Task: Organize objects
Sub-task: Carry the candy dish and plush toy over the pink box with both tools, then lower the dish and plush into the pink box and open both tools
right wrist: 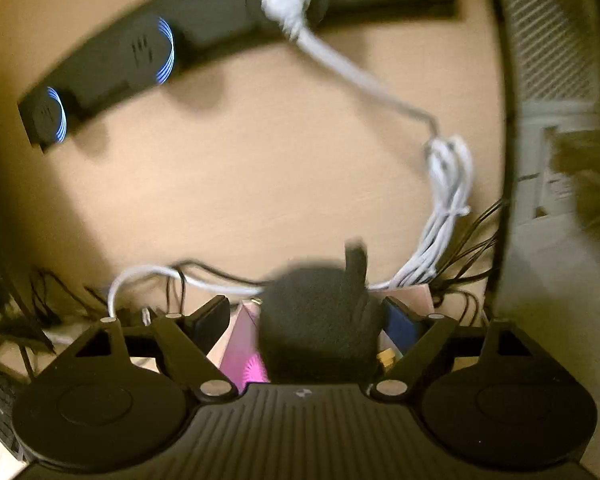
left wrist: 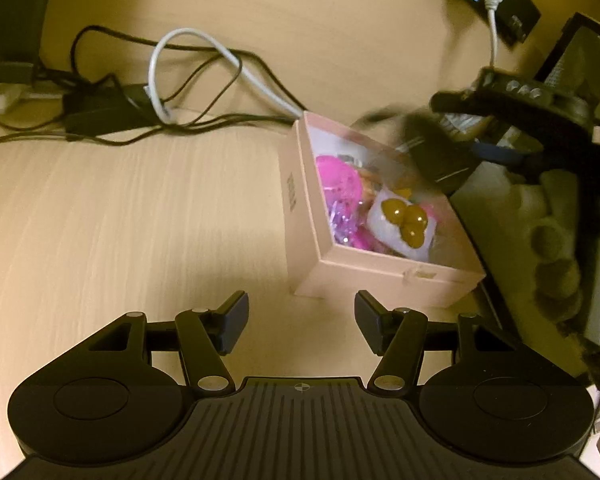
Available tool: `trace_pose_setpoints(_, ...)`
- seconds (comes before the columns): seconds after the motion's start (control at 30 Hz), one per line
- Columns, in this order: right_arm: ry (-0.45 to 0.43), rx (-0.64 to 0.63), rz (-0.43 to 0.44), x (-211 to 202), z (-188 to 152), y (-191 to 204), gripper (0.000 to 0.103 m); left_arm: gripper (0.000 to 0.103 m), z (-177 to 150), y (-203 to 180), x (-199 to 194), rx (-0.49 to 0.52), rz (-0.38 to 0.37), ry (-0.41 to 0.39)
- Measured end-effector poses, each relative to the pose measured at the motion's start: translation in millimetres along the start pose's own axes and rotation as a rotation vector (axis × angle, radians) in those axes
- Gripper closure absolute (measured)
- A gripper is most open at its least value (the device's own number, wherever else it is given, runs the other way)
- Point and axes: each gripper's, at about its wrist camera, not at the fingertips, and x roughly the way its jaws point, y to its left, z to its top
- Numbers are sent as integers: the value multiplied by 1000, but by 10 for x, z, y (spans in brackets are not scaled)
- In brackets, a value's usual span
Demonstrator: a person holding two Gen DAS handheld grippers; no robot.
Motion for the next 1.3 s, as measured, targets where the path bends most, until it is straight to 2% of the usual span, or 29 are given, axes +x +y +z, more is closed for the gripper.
trace_pose_setpoints(0.1, 32, -13, -24, -25, -187, -57, 20, 40, 55, 48, 16, -4, 10, -8)
trace_pose_setpoints(0.2, 35, -22, -59, -290, -469, -205, 20, 40, 160, 50, 51, -7, 5, -25)
trace_pose_setpoints(0.33, 27, -101, -154, -649, -822, -365, 20, 40, 336, -64, 155, 8, -24, -52)
trace_pose_setpoints(0.37, 34, -122, -176, -699, -890, -384, 23, 40, 380, -111, 195, 19, -28, -56)
trace_pose_setpoints(0.5, 104, -165, -229, -707, -1119, -466, 44, 40, 472, -262, 413, 68, 9, -37)
trace_pose_setpoints(0.6, 137, -190, -251, -602, -1189, -474, 45, 40, 462, -327, 606, 126, 132, 19)
trace_pose_setpoints(0.67, 149, -209, -266, -507, -1226, -467, 45, 35, 434, -289, 653, 131, 192, 22)
trace_pose_setpoints(0.7, 153, -216, -274, -468, -1247, -452, 45, 26, 428, -261, 633, 130, 213, 17)
trace_pose_setpoints(0.77, 156, -217, -283, -378, -1241, -409, 44, 20, 425, -263, 583, 122, 253, -2)
trace_pose_setpoints(0.9, 145, -202, -217, -258, -1241, -226, 45, 15, 429, -174, 496, 103, 261, -20)
trace_pose_setpoints(0.97, 133, -228, -204, -176, -1237, -84, 45, 7, 480, -56, 524, 82, 264, -17)
trace_pose_setpoints(1.13, 118, -269, -190, 29, -1151, 158, 45, 5, 530, 127, 501, 58, 306, -47)
trace_pose_setpoints(1.3, 127, -301, -200, 84, -1153, 247, 41, 2, 534, 135, 535, 48, 289, -37)
